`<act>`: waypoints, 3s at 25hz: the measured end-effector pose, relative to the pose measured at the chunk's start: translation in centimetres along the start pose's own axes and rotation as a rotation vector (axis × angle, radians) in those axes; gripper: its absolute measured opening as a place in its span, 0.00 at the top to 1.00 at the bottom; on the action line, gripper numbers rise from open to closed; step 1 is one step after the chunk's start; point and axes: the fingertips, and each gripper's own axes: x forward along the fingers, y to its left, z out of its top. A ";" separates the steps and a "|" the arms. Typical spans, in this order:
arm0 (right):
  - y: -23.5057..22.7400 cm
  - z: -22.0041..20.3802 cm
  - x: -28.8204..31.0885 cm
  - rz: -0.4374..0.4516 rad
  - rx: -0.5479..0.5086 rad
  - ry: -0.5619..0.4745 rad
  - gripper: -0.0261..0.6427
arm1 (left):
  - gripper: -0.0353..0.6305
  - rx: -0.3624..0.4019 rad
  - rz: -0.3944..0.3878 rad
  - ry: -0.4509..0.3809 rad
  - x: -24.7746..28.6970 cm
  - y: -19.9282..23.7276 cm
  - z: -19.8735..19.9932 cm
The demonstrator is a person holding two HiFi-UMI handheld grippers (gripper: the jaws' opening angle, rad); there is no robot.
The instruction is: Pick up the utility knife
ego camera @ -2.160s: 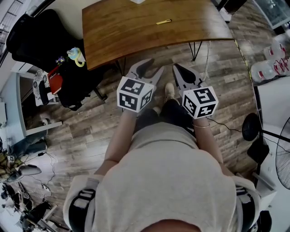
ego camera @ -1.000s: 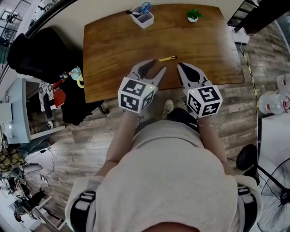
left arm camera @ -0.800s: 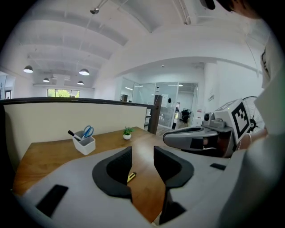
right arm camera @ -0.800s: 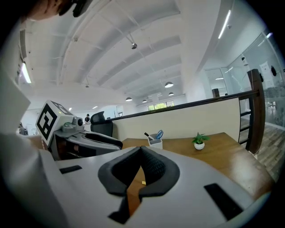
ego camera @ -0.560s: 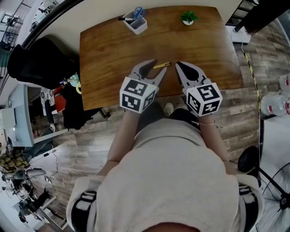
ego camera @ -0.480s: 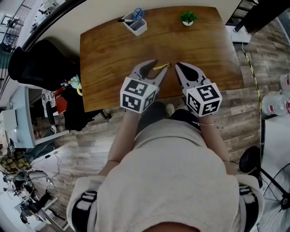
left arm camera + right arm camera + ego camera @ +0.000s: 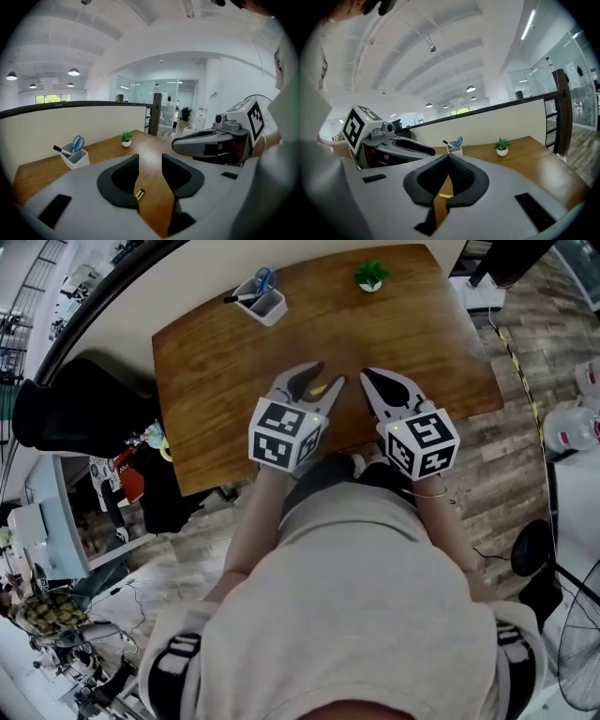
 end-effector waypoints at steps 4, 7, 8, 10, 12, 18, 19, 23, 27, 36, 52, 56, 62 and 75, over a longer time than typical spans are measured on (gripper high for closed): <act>-0.7 0.3 0.0 -0.046 0.024 -0.003 0.95 | 0.70 0.048 -0.039 0.044 0.5 0.3 -0.1; -1.1 0.2 0.2 -0.077 0.046 0.003 0.95 | 0.70 0.064 -0.064 0.072 0.9 0.8 -0.3; -1.1 0.1 0.3 -0.084 0.052 0.005 0.95 | 0.70 0.066 -0.072 0.079 1.1 1.0 -0.4; -1.3 -0.1 0.4 -0.099 0.064 0.009 0.95 | 0.70 0.070 -0.086 0.094 1.3 1.3 -0.7; -1.6 -0.4 0.4 -0.116 0.079 0.013 0.95 | 0.70 0.074 -0.102 0.112 1.6 1.4 -1.1; -2.1 -1.5 0.6 -0.160 0.118 0.030 0.95 | 0.69 0.101 -0.183 0.184 2.7 1.1 -2.9; -2.2 -1.7 0.6 -0.166 0.123 0.032 0.95 | 0.69 0.111 -0.192 0.195 2.9 1.0 -3.2; -2.5 -2.7 0.9 -0.189 0.146 0.046 0.95 | 0.69 0.184 -0.213 0.247 3.7 1.0 -4.7; -3.0 -3.9 1.1 -0.219 0.175 0.058 0.95 | 0.68 0.267 -0.228 0.318 4.3 1.2 -6.8; -3.4 -7.4 1.0 -0.266 0.235 0.098 0.95 | 0.68 0.305 -0.249 0.413 6.2 2.4 -10.8; -4.6 -12.9 2.2 -0.260 0.289 0.165 0.95 | 0.72 0.363 -0.241 0.529 11.4 3.6 -16.1; -5.3 -13.5 2.5 -0.259 0.292 0.170 0.95 | 0.72 0.374 -0.230 0.540 12.2 3.7 -16.6; -6.4 -14.2 3.3 -0.253 0.276 0.174 0.95 | 0.77 0.374 -0.266 0.540 12.3 3.2 -16.9; -6.1 -13.4 3.4 -0.233 0.262 0.161 0.95 | 0.83 0.324 -0.246 0.538 11.7 2.4 -16.8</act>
